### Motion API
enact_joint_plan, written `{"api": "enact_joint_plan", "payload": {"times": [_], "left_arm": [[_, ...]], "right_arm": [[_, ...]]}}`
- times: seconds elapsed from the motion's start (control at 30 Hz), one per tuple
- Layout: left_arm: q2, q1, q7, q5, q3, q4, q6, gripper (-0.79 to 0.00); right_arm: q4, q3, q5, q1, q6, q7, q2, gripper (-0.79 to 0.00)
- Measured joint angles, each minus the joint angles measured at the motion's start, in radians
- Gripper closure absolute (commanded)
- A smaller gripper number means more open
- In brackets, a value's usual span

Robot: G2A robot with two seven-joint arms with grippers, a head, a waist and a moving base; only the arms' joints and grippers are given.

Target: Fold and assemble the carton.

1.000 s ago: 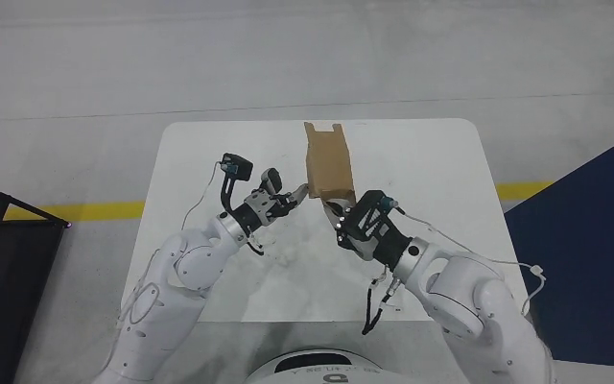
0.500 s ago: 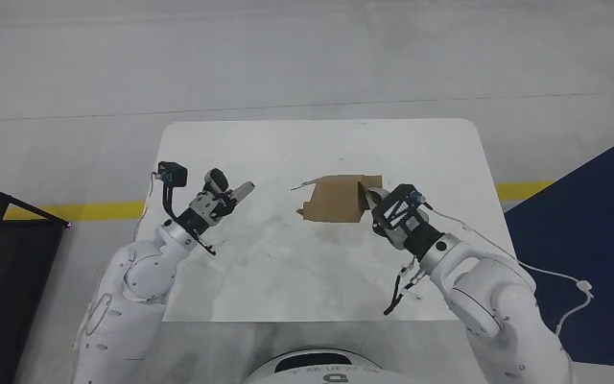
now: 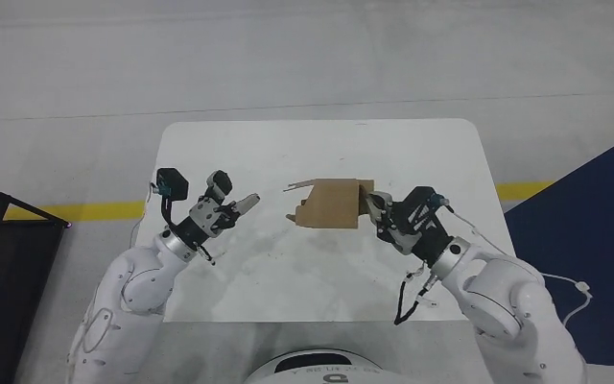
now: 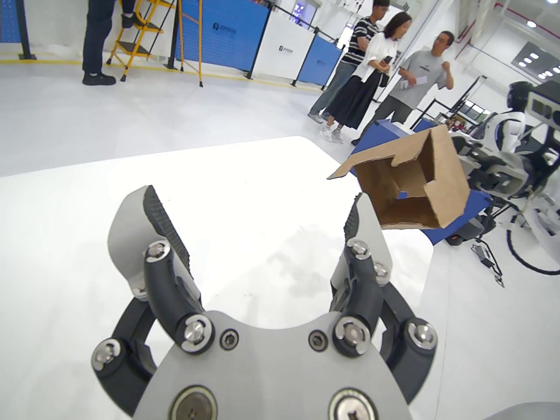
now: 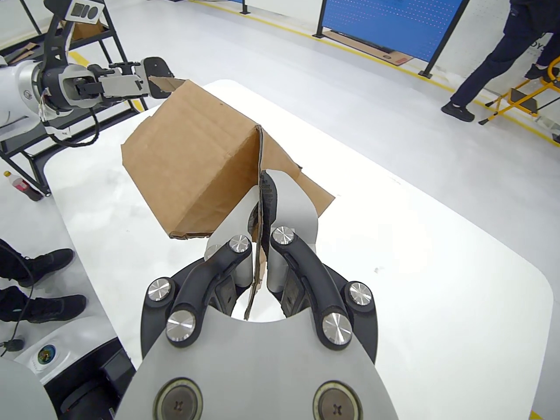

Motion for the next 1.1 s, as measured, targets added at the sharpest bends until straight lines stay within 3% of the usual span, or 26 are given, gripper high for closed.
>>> {"api": "enact_joint_plan", "payload": {"times": [0.2,0.3,0.47,0.7,0.93,1.1], "left_arm": [[-0.005,-0.062,-0.051,-0.115,0.031,-0.004,0.069,-0.785],[-0.008,-0.106,-0.089,-0.133,0.059,-0.025,0.094,-0.785],[-0.008,-0.156,-0.113,-0.158,0.077,-0.059,0.079,-0.785],[-0.006,-0.189,-0.134,-0.169,0.077,-0.079,0.043,-0.785],[0.004,-0.214,-0.161,-0.173,0.067,-0.052,-0.189,-0.785],[0.008,-0.207,-0.154,-0.073,0.075,-0.068,-0.283,-0.785]], "right_arm": [[0.026,0.009,0.125,-0.008,-0.036,-0.047,0.002,0.000],[0.079,0.017,0.266,-0.008,-0.098,-0.108,0.003,0.000],[0.172,0.046,0.455,0.001,-0.218,-0.180,0.008,0.000],[0.225,0.035,0.494,0.022,-0.276,-0.209,0.012,0.000],[0.284,-0.002,0.467,0.055,-0.324,-0.236,0.013,0.000],[0.304,-0.019,0.451,0.071,-0.328,-0.249,0.014,0.000]]}}
